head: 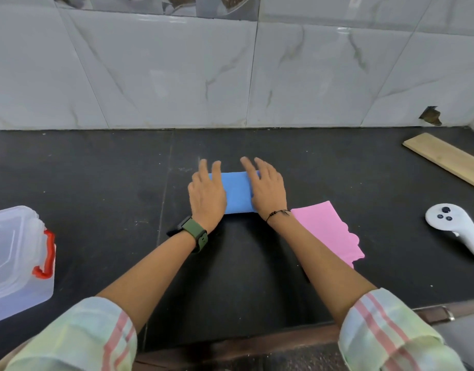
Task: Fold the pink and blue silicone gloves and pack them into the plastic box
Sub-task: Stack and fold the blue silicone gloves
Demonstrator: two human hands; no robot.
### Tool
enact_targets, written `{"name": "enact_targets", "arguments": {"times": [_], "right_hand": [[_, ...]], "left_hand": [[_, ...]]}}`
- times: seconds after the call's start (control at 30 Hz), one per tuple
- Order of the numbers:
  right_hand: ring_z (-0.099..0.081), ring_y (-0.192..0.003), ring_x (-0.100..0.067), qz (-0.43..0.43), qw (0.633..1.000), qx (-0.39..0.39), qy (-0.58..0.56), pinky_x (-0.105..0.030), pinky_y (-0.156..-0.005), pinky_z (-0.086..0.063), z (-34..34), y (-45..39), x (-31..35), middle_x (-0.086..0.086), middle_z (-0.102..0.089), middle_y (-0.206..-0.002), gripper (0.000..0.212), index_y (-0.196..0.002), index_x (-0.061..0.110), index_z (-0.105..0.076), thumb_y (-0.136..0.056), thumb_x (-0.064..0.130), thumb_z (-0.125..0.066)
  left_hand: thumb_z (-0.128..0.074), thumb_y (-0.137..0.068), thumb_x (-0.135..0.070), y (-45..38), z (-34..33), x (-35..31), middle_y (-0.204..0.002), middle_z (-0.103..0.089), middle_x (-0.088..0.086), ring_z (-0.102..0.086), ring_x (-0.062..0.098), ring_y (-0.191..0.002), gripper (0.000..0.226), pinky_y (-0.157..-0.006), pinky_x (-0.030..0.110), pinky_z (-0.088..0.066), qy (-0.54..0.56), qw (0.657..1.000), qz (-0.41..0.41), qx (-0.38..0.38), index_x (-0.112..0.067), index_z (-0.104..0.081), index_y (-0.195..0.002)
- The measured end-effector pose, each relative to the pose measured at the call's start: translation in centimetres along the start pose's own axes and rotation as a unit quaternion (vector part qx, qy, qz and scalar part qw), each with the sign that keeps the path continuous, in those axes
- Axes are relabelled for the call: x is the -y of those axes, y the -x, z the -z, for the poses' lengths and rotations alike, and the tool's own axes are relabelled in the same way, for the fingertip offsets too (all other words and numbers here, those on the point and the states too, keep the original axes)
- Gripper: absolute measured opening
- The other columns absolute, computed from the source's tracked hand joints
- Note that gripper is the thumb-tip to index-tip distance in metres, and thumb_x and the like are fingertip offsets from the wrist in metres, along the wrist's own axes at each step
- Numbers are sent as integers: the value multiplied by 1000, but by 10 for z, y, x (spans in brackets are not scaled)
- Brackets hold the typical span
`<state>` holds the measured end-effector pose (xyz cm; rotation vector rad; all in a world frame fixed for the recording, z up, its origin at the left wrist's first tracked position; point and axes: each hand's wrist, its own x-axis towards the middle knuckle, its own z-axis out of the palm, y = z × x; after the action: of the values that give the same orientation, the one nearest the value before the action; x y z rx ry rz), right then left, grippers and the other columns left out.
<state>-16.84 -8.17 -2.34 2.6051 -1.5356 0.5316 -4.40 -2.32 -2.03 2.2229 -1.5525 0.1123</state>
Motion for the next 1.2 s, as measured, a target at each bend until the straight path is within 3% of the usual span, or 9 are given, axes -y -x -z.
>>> {"name": "enact_targets", "arguments": {"times": [0.1, 0.17, 0.27, 0.4, 0.67, 1.2], "right_hand": [[-11, -147, -25, 106, 992, 68, -6, -39, -119, -2, -2, -2, -1, -11, -20, -157, 58, -147, 12, -27, -90, 2, -36], [-12, -147, -21, 94, 992, 82, -32, -37, -119, 2, -3, -4, -2, -9, -24, -156, 53, -145, 9, -31, -91, 7, -31], [-17, -146, -22, 71, 993, 87, -44, -40, -119, -1, -7, -7, 1, -10, -31, -153, 54, -143, 8, -36, -92, 24, -23], [-12, -146, -23, 28, 993, 98, -57, -42, -119, -6, -22, -8, 12, -6, -27, -155, 49, -145, 18, -32, -100, 36, -25], [-10, -147, -21, -2, 992, 90, -89, -45, -118, -10, -34, -3, 10, -1, -28, -155, 47, -146, 23, -29, -100, 32, -26], [-12, -146, -20, -11, 992, 94, -80, -49, -117, -11, -38, -1, 11, 0, -28, -154, 48, -146, 23, -28, -99, 32, -24]], "left_hand": [[-42, -92, -4, -5, -11, 6, -157, -17, 11, -14, 27, -146, 60, -117, 39, -18, -40, 989, -139, 41, -11, -20, -147], [-35, -94, -4, -6, -18, 9, -157, -19, 8, -9, 24, -147, 56, -120, 38, -7, -41, 984, -158, 73, -8, -18, -148], [-28, -97, -9, -7, -26, 14, -158, -16, 10, -8, 22, -147, 54, -120, 36, -2, -50, 981, -164, 95, -6, -13, -148], [-23, -100, -17, -9, -33, 19, -156, -22, 12, -14, 23, -147, 49, -120, 37, -7, -68, 979, -172, 90, -4, -16, -147], [-29, -99, -20, -9, -37, 19, -145, -44, 15, -35, 27, -139, 46, -116, 44, -20, -50, 982, -172, 60, 0, -36, -140], [-24, -100, -22, -6, -39, 17, -150, -37, 11, -27, 23, -143, 47, -117, 42, -16, -84, 978, -173, 79, -4, -28, -144]]}}
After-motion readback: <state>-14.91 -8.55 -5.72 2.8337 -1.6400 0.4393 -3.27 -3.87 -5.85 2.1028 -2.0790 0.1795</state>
